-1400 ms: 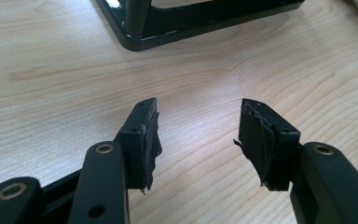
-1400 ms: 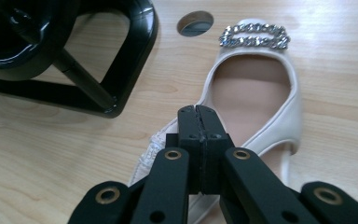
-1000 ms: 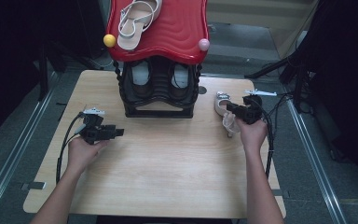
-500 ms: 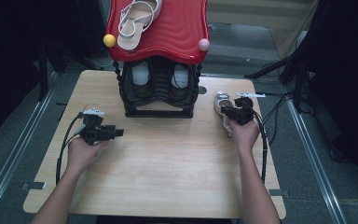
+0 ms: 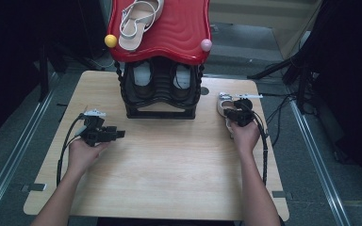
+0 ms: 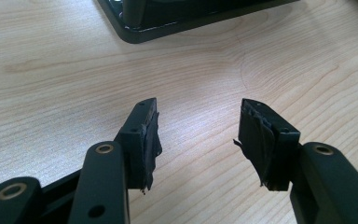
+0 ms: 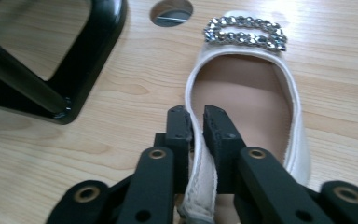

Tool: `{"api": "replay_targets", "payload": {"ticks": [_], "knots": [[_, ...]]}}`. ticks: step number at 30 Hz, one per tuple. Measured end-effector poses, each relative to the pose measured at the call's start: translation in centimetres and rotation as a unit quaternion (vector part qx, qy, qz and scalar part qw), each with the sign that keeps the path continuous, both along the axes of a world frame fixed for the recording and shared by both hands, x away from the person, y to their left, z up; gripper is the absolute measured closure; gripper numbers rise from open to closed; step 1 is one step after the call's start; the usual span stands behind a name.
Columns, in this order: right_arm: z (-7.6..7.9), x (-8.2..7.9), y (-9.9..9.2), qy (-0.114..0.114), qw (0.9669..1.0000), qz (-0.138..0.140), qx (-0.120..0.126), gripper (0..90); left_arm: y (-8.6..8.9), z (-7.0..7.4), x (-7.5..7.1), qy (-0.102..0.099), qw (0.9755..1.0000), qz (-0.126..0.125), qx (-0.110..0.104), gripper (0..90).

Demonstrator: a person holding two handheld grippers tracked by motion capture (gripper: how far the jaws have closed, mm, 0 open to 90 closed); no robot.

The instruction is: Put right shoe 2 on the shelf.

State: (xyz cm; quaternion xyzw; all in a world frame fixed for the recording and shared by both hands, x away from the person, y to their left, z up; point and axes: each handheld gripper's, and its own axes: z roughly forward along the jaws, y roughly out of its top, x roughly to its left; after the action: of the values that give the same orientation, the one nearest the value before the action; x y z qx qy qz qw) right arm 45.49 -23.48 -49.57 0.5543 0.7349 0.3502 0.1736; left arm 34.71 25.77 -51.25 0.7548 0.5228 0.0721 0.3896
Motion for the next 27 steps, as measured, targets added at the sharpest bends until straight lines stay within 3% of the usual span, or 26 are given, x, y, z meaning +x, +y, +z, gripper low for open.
{"api": "replay_targets", "payload": {"ticks": [17, 23, 27], "knots": [[0.5, -0.1, -0.4, 0.008, 0.9994, -0.005, 0.032, 87.5, 0.1, 0.0, 0.0, 0.000, 1.0000, -0.001, 0.000, 48.2], [1.2, -0.3, -1.0, 0.008, 0.9984, -0.009, 0.056, 87.8, 0.0, 0.0, 0.0, 0.002, 1.0000, 0.000, -0.001, 48.2], [1.6, -0.5, -1.2, -0.004, 0.9990, 0.004, 0.044, 88.0, -0.1, -0.1, 0.0, 0.003, 1.0000, -0.001, -0.001, 48.1]]}}
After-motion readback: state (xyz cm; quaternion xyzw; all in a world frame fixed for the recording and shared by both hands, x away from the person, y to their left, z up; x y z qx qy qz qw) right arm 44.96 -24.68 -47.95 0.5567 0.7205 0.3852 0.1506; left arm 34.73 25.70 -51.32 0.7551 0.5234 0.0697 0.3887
